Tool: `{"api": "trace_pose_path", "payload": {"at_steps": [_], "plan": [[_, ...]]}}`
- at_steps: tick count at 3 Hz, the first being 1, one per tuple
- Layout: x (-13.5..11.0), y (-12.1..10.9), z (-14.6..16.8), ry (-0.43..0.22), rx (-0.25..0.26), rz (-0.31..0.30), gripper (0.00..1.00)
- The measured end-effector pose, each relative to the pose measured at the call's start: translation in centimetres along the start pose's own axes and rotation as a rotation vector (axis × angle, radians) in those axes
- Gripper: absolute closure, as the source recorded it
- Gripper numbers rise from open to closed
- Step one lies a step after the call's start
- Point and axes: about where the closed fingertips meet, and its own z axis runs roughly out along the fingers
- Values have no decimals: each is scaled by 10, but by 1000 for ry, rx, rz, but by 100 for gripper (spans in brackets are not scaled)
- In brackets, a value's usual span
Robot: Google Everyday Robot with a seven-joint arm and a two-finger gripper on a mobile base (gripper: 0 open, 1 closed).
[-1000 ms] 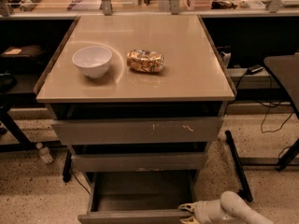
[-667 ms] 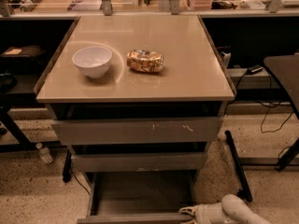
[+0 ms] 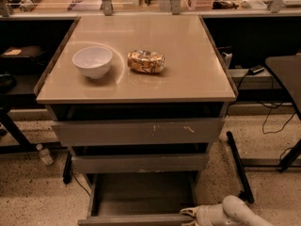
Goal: Open bottom drawer
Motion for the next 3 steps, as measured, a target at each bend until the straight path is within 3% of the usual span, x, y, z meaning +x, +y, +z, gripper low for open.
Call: {"api": "trace_pose_path", "payload": {"at_steps": [3], "plan": [[0, 0, 0, 0, 0, 0, 30]]}}
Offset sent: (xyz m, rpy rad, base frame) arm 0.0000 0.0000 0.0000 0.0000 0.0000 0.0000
